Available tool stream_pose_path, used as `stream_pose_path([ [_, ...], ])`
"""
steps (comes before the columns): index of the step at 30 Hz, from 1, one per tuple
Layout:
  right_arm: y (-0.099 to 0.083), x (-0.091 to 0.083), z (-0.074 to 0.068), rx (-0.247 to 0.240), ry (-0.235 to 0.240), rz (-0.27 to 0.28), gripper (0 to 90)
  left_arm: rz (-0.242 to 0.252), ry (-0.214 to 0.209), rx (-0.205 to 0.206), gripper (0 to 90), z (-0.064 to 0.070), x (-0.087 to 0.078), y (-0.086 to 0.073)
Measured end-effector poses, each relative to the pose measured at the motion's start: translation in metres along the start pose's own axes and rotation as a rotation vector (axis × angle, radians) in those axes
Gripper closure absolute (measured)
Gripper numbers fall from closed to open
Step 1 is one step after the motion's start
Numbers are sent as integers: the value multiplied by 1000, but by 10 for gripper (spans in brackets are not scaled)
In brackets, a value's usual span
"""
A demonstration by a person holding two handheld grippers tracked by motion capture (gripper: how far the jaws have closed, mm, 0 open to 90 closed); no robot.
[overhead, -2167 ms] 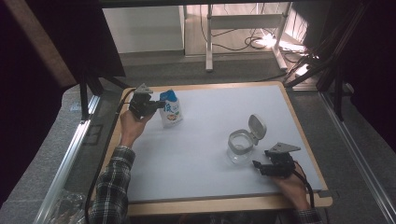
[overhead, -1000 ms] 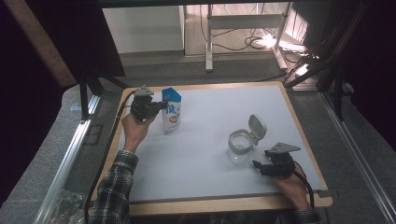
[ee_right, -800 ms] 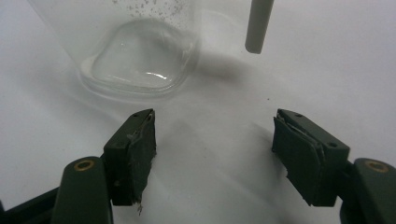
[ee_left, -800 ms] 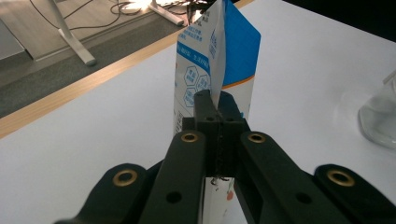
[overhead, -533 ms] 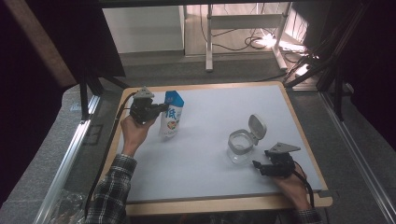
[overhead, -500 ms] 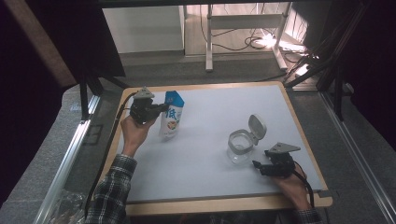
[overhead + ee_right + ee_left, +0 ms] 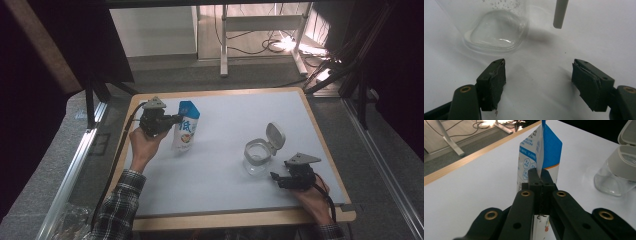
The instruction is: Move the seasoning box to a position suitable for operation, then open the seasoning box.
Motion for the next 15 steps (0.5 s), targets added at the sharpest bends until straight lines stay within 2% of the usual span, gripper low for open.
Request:
stream_pose_path([
  [15,-2,-9,-10,21,34,14,278,21,-43,20,900,25,-10,4],
])
Point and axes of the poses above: each handheld gripper's, and its own axes: x roughly forward along the jaws, y roughly out of its top, z roughly to its right, the point moved 5 cm from there along x, roughly forward along the jaws, and after that the axes turned 3 degrees about y, right-handed, at the moved point
